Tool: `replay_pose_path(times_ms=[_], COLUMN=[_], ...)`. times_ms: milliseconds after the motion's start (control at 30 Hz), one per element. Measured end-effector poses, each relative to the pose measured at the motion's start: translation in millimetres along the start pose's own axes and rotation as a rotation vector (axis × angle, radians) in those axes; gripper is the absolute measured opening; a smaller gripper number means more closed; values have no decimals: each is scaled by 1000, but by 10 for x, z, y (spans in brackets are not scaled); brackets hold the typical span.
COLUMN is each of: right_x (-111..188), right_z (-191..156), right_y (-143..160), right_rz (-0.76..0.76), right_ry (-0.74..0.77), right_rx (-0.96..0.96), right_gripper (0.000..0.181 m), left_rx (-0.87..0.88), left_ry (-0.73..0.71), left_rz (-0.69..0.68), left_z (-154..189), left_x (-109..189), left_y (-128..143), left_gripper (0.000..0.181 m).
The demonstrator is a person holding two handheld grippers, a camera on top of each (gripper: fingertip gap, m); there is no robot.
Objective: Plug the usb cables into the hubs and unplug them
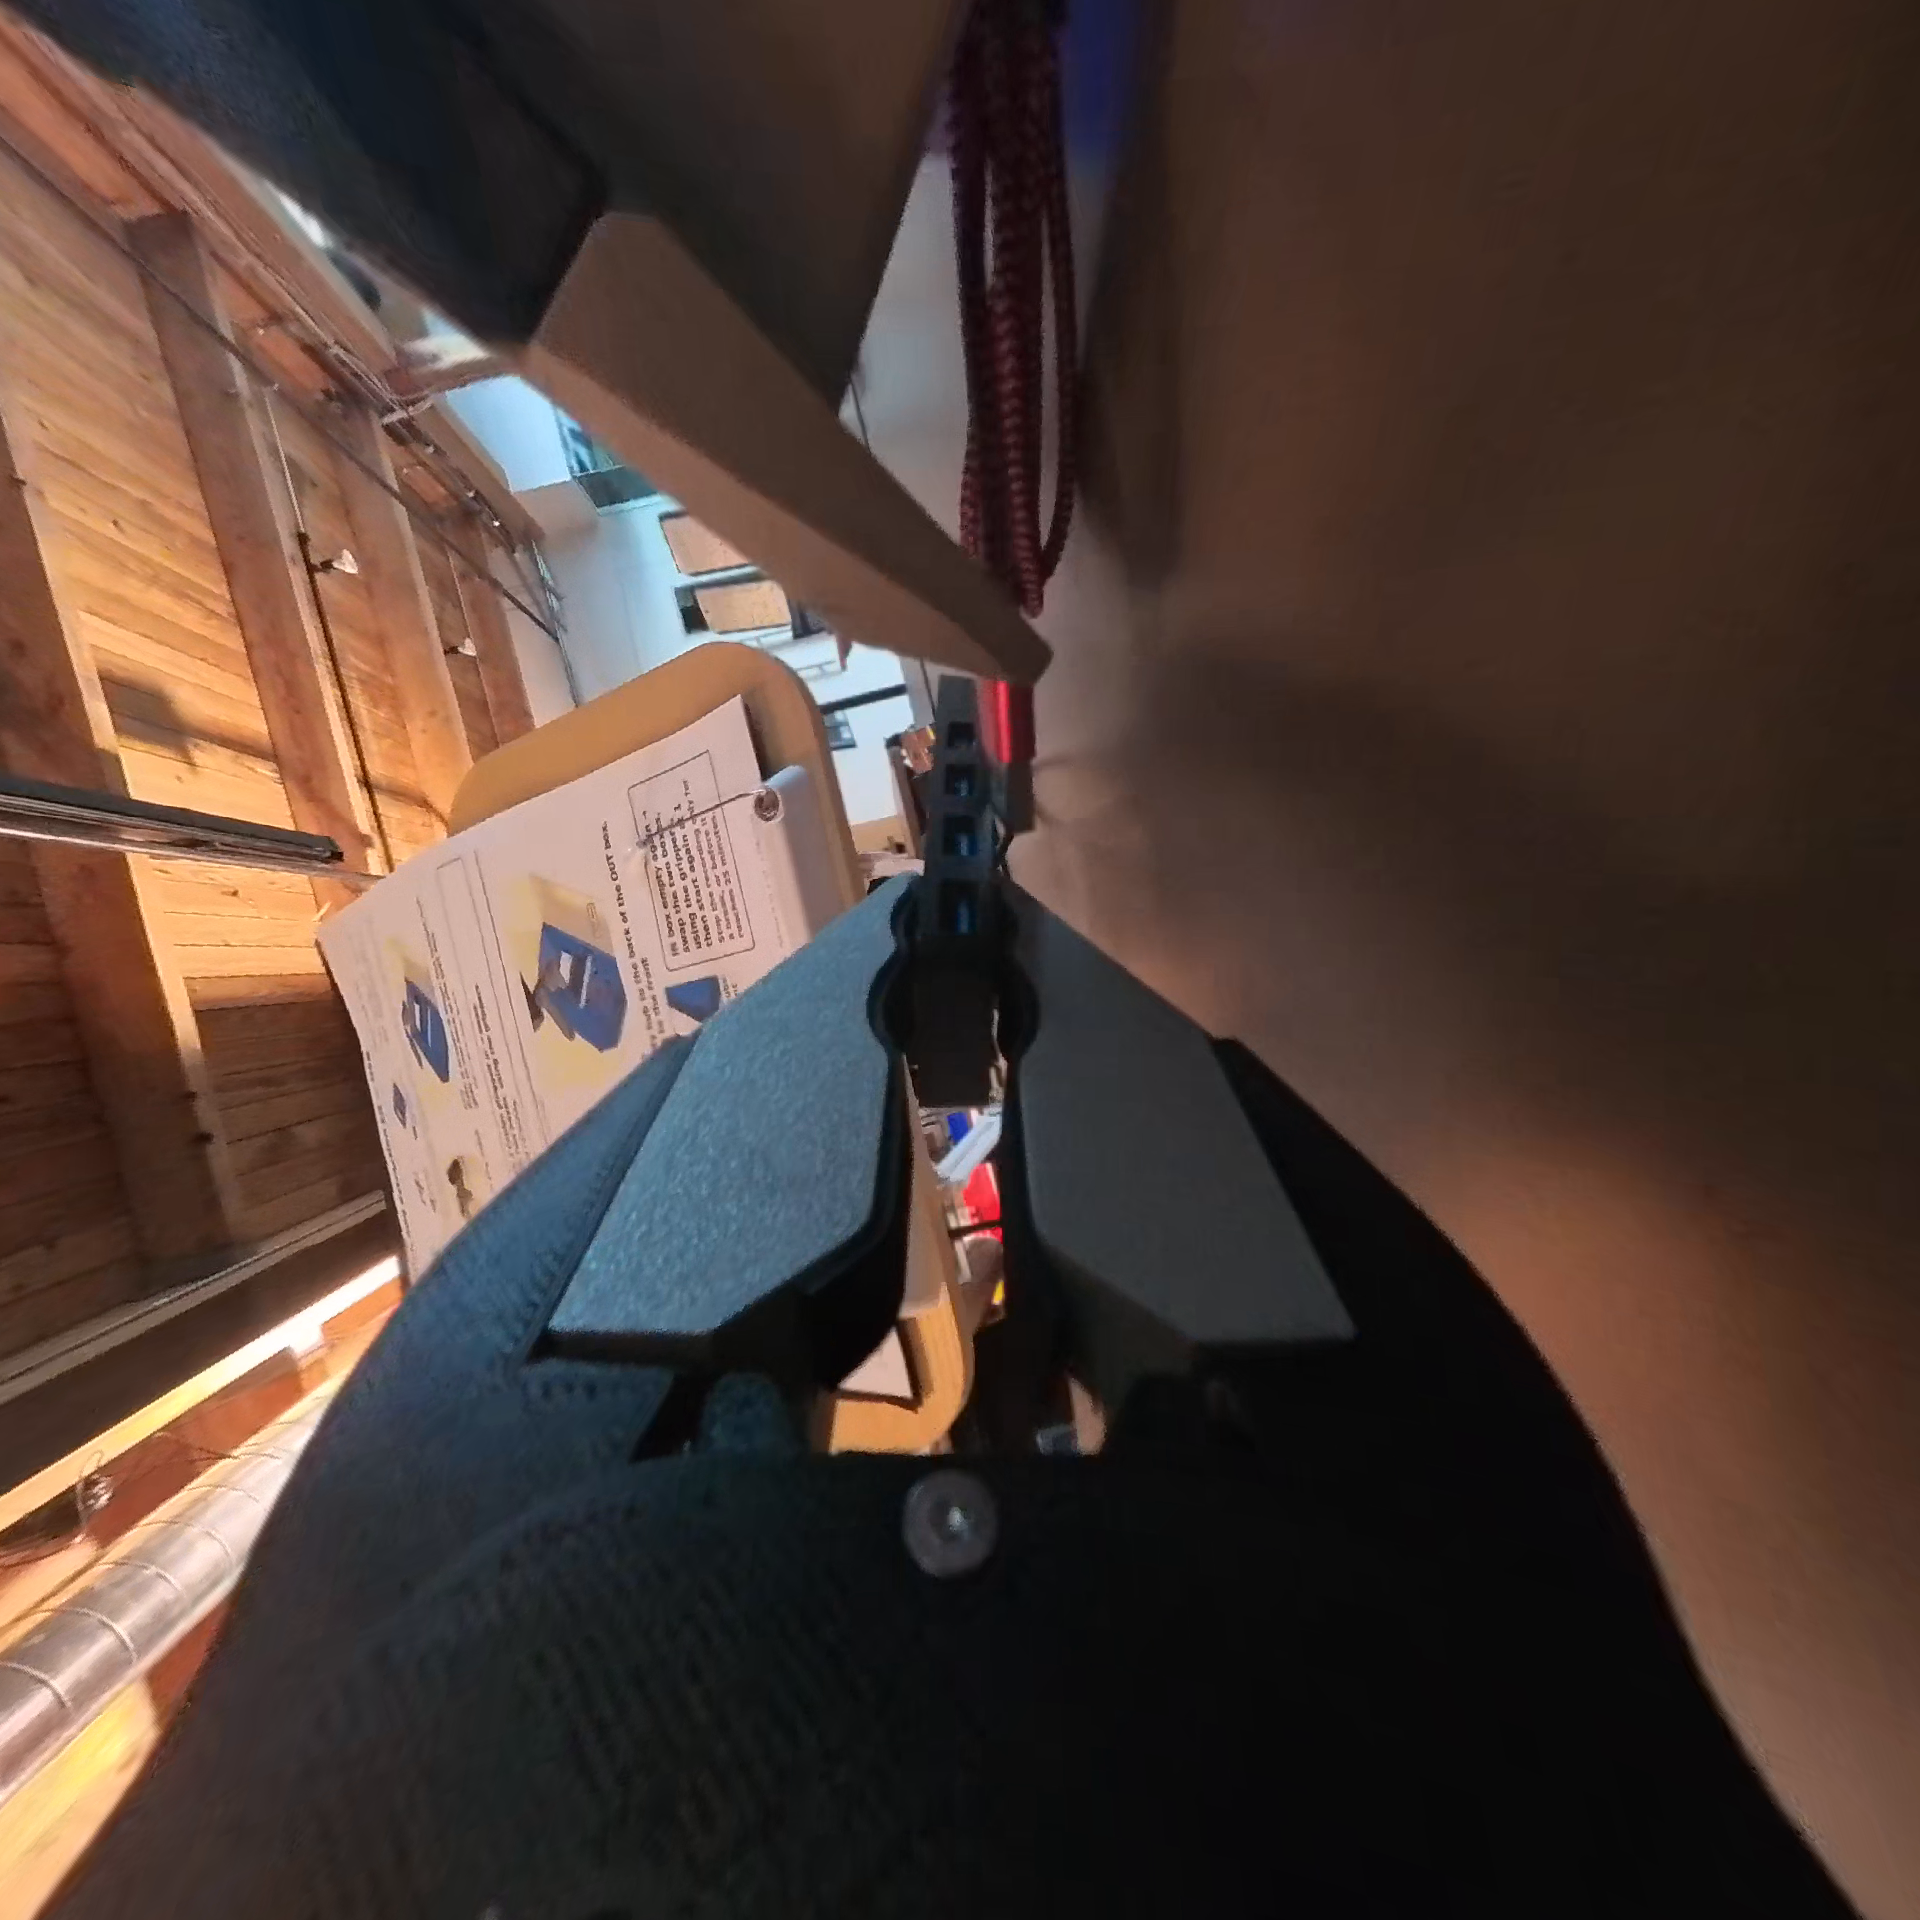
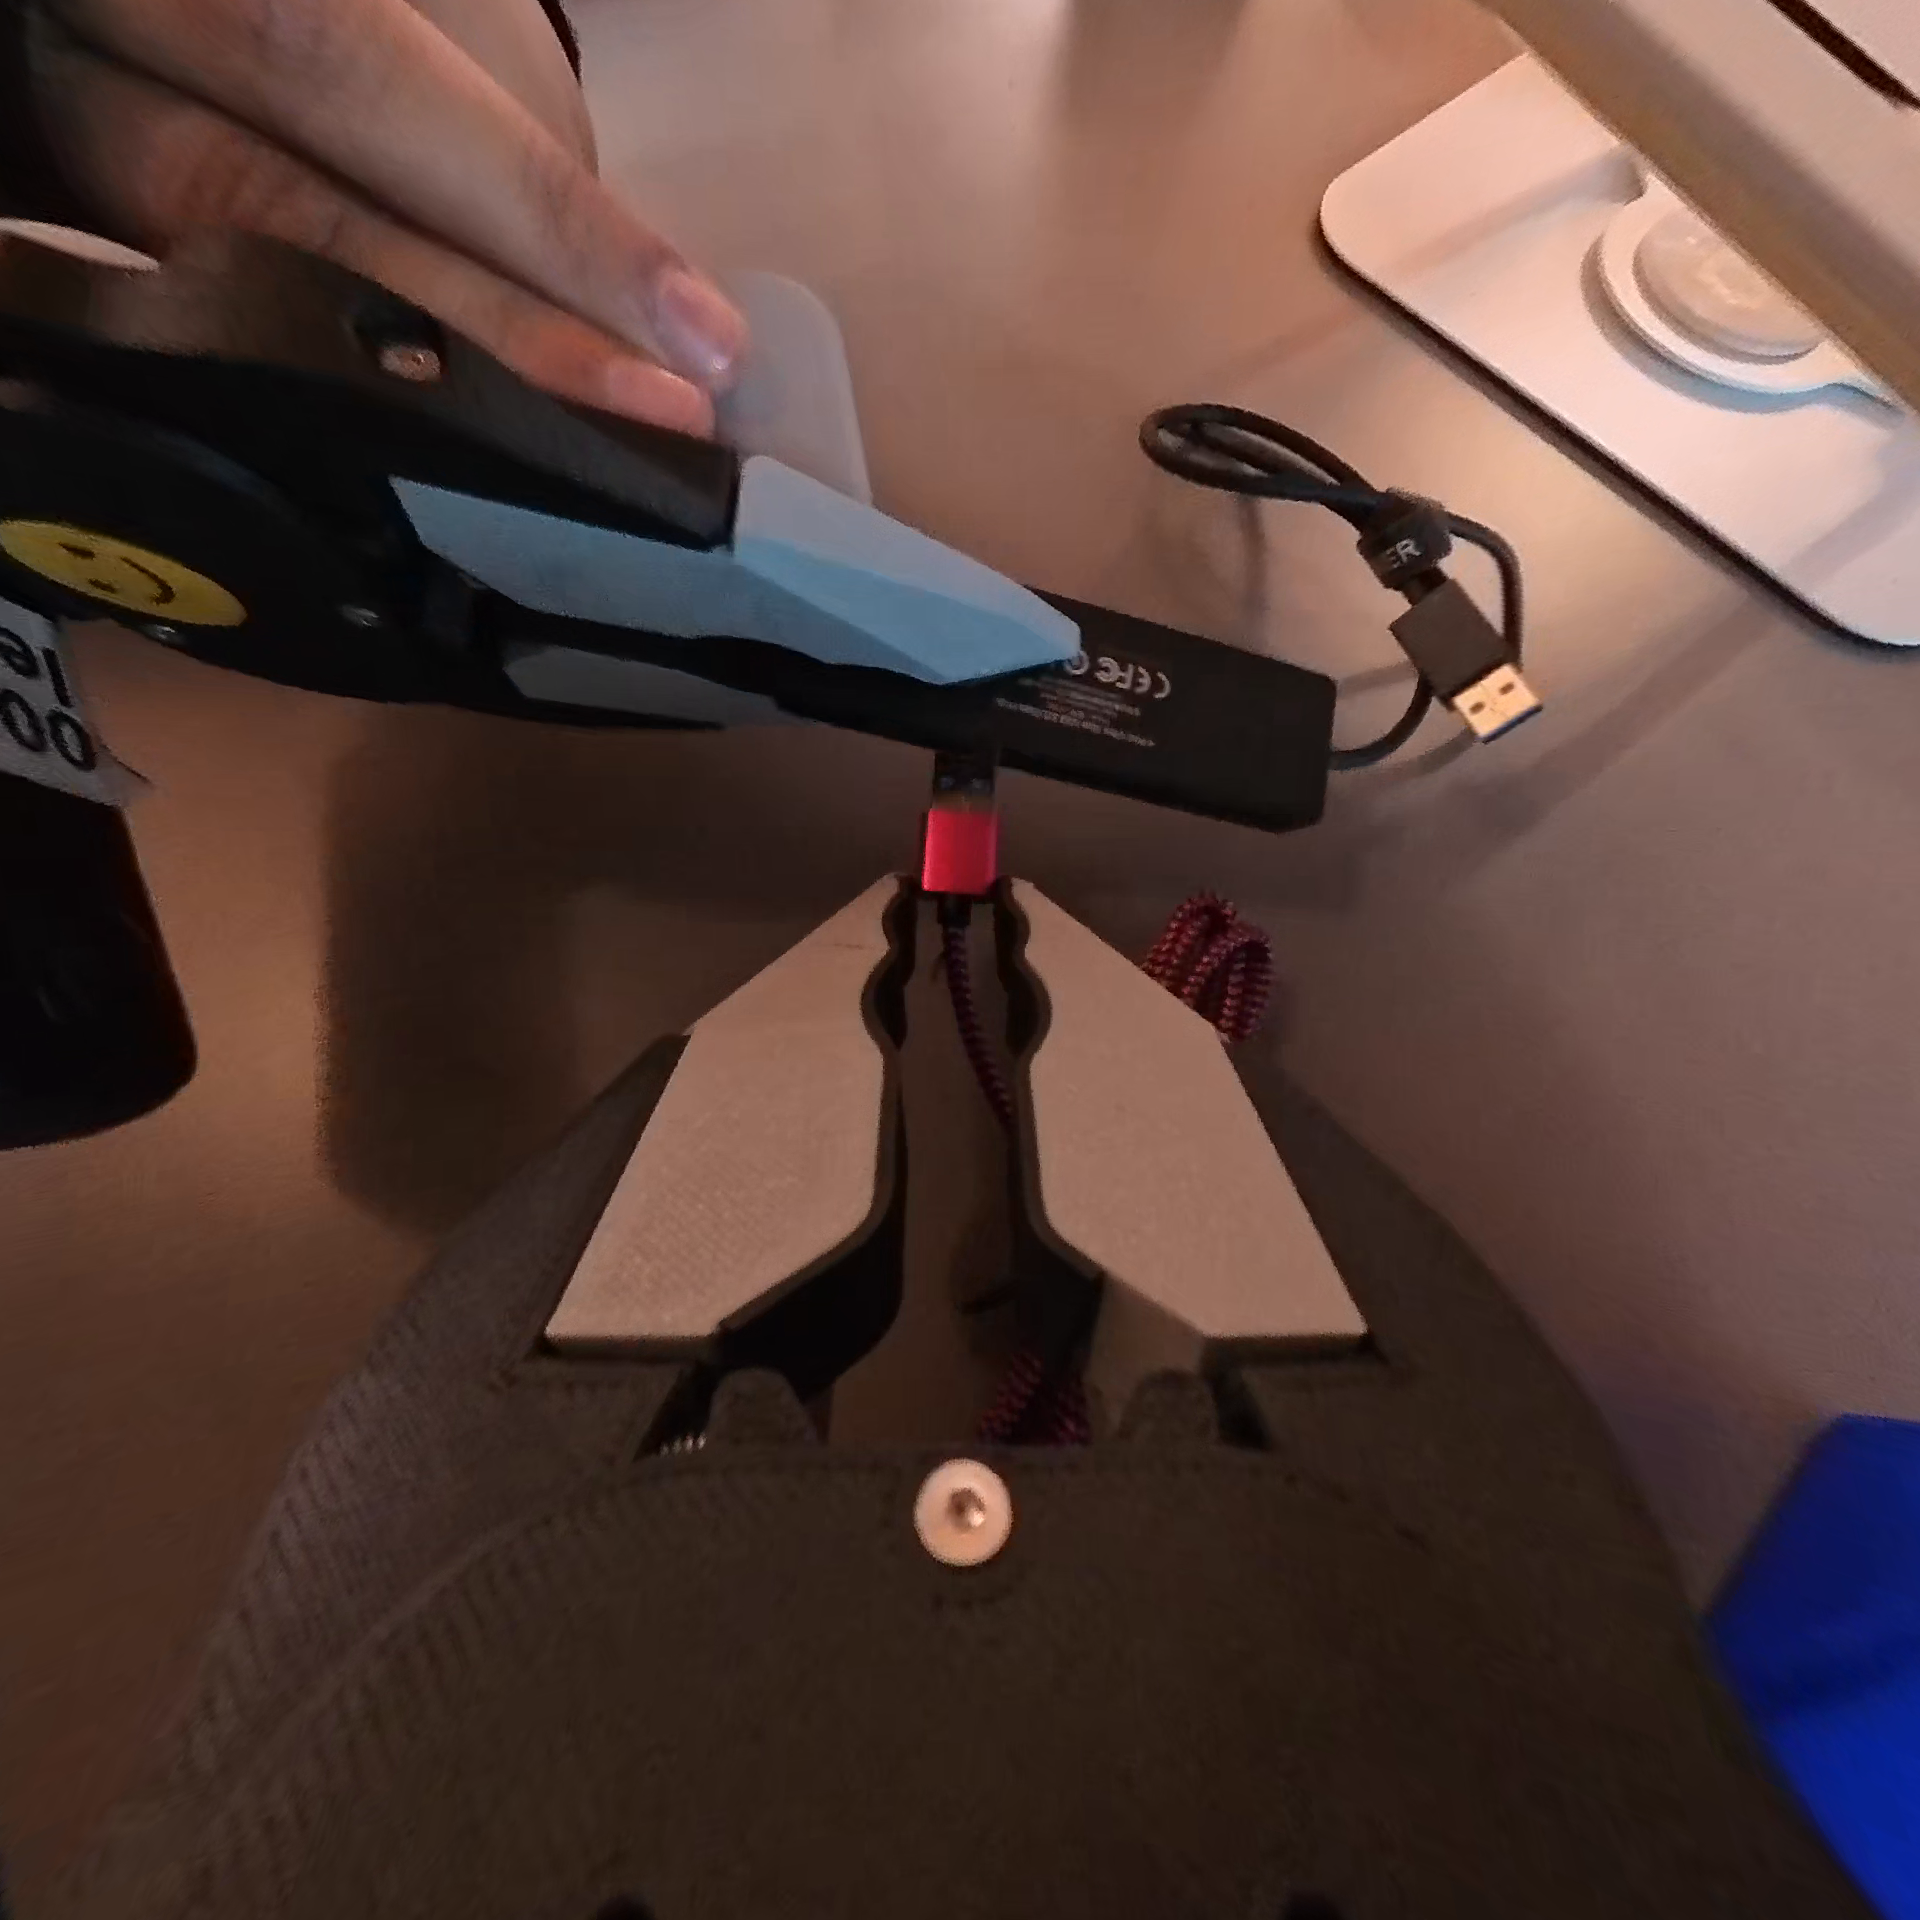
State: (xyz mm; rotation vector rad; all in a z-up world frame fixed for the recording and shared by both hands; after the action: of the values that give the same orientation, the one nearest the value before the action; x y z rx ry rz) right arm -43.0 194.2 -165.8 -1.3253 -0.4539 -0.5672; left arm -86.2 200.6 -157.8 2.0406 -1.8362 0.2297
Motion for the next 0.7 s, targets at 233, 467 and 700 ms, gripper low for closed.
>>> replay_pose_path(times_ms=[233,467,700], right_x=[14,71,67], right_z=[-37,-25,-23], right_y=[-20,-65,-66], right_rz=[0,27,23], right_ry=[-36,-105,-115], right_rx=[-49,-160,-189], right_gripper=[13,12,12], left_rx=[-2,39,55], left_ry=[2,19,12], left_rz=[-18,-54,-63], left_z=[19,32,11], left_x=[-39,-78,-67], left_y=[5,83,72], left_gripper=[8,8,8])
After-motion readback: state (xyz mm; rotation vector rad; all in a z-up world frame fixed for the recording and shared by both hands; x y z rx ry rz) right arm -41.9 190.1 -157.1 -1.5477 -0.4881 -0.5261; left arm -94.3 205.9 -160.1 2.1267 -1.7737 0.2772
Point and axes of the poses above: each gripper's, where its closed fingertips meet, x back along the fingers, y out of its underside, z = x × y across the jaws, the point moved 1 cm from there along x, back along the fingers, and after that the axes turned 11 degrees about y, right-handed, at the moved point
